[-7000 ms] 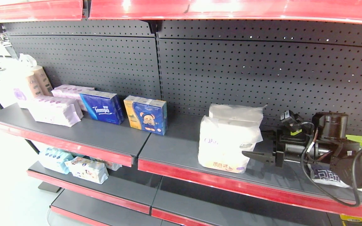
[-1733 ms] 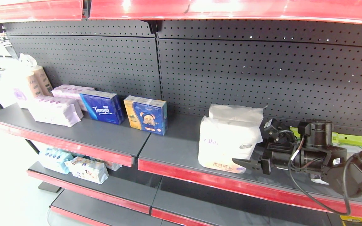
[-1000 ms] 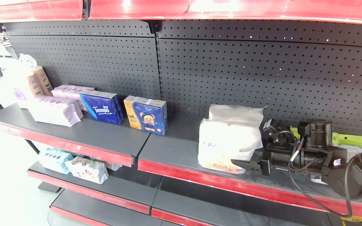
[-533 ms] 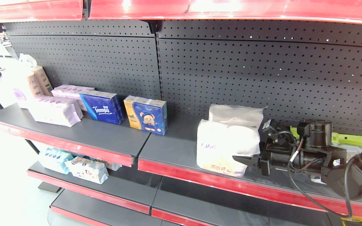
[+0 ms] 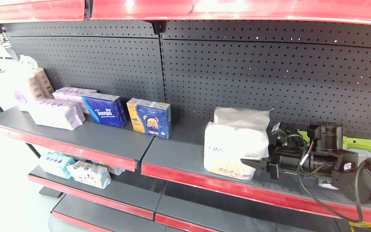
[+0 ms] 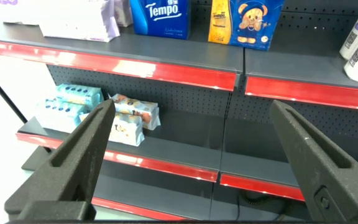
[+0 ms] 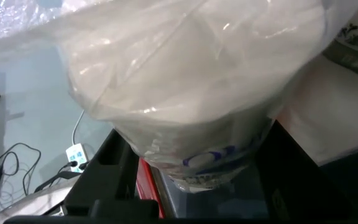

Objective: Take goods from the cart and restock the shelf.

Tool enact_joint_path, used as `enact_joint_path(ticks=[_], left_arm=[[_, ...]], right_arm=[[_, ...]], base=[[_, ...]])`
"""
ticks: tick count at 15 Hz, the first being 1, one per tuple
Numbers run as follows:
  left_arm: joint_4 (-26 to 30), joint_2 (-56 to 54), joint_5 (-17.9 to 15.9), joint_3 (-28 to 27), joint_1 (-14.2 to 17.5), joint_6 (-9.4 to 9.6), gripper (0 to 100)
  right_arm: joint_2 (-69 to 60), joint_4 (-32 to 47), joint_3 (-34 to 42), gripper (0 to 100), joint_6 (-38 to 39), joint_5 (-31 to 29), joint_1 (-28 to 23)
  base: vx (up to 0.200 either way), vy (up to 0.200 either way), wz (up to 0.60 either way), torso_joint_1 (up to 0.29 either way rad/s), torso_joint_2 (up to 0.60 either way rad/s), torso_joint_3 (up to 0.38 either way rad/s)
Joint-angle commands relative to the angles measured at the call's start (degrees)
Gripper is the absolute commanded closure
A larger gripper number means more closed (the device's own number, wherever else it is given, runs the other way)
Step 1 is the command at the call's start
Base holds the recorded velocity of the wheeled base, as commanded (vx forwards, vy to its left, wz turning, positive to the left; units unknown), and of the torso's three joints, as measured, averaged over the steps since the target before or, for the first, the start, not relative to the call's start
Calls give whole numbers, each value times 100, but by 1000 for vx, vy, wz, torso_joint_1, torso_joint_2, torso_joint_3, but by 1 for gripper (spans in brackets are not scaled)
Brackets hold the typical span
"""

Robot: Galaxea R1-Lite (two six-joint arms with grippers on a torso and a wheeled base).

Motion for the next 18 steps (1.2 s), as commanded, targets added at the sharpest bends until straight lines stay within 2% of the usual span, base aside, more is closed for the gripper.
enact_joint_path(ticks=[1, 18], left_arm=[[0, 0, 1, -4, 1, -1, 0], [0, 9, 1, -4, 1, -1, 0]], right_arm=[[-54, 0, 21, 100, -16, -4, -33], [-203, 17, 179, 100, 107, 4, 55]], base=[[0, 0, 0, 0, 0, 0], [0, 0, 0, 0, 0, 0]])
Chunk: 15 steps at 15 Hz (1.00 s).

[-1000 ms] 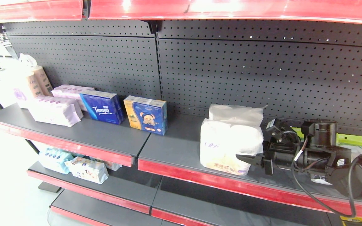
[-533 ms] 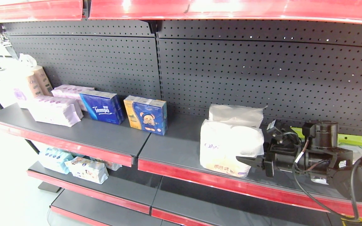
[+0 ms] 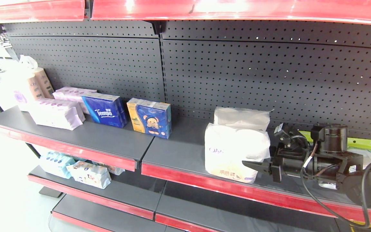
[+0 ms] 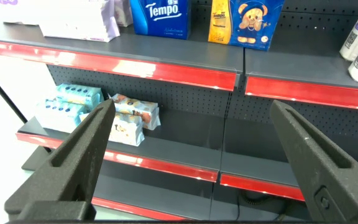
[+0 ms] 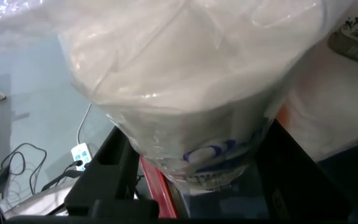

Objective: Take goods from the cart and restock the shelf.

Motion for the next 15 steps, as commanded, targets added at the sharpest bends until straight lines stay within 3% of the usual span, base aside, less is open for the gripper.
enact_joint_path(ticks=[1, 15], left_arm=[[0, 0, 1, -7, 1, -1, 0], [0, 0, 1, -7, 1, -1, 0]], right_arm=[[-11, -7, 3, 100, 6, 7, 11], [15, 19, 73, 100, -73, 86, 20]], base=[[0, 0, 0, 0, 0, 0], [0, 0, 0, 0, 0, 0]])
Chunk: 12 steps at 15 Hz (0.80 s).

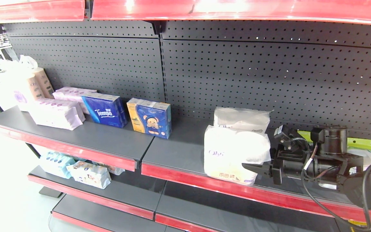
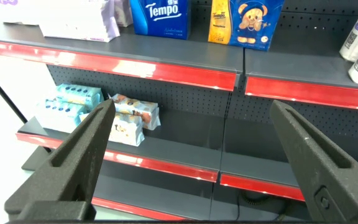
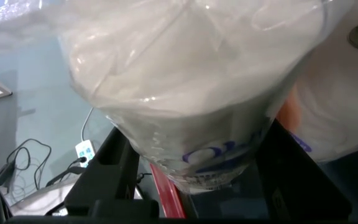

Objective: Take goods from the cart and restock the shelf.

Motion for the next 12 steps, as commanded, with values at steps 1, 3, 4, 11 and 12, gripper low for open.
enact_joint_path(ticks=[1, 3, 4, 11, 12], left_arm=[[0, 0, 1, -2, 1, -1, 0], [0, 0, 1, -2, 1, -1, 0], [0, 0, -8, -2, 1, -1, 0], [0, 0, 1, 7, 1, -1, 0], [0, 9, 1, -2, 1, -1, 0]], right_arm=[[14, -5, 1, 100, -14, -39, 3], [14, 4, 1, 100, -23, -56, 3], [14, 12, 1, 100, -23, -65, 3], [14, 12, 1, 100, -14, -170, -15], [14, 12, 1, 100, -14, -170, -15]], base=[[0, 0, 0, 0, 0, 0], [0, 0, 0, 0, 0, 0], [0, 0, 0, 0, 0, 0], [0, 0, 0, 0, 0, 0], [0, 0, 0, 0, 0, 0]])
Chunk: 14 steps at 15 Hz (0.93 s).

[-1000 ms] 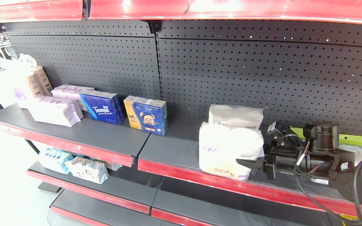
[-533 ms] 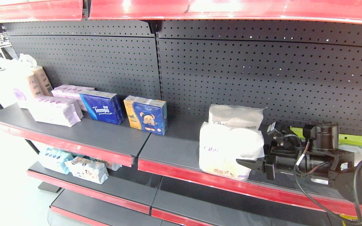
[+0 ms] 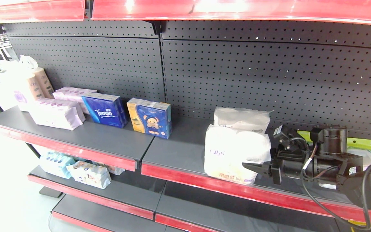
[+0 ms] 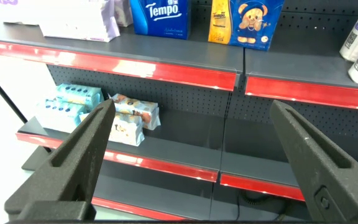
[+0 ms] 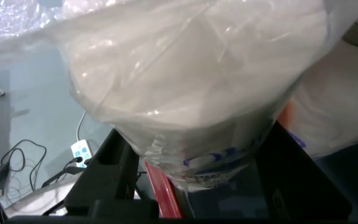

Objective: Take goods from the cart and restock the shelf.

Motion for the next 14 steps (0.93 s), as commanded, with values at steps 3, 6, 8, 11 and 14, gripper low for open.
enact_joint_path(ticks=[3, 6, 8, 11, 14], left_arm=[[0, 0, 1, 7, 1, -1, 0], [0, 0, 1, -2, 1, -1, 0], [0, 0, 1, -2, 1, -1, 0], [0, 9, 1, 7, 1, -1, 0], [0, 0, 1, 7, 1, -1, 0]], right_arm=[[9, 4, 7, 100, 15, 3, 2], [9, 4, 16, 100, -3, 3, -6], [9, 4, 16, 0, -12, 12, -6], [9, -5, 7, 0, -3, 20, -6], [9, -5, 7, 0, -3, 20, -15]], base=[[0, 0, 0, 0, 0, 0], [0, 0, 0, 0, 0, 0], [0, 0, 0, 0, 0, 0], [0, 0, 0, 0, 0, 0], [0, 0, 0, 0, 0, 0]])
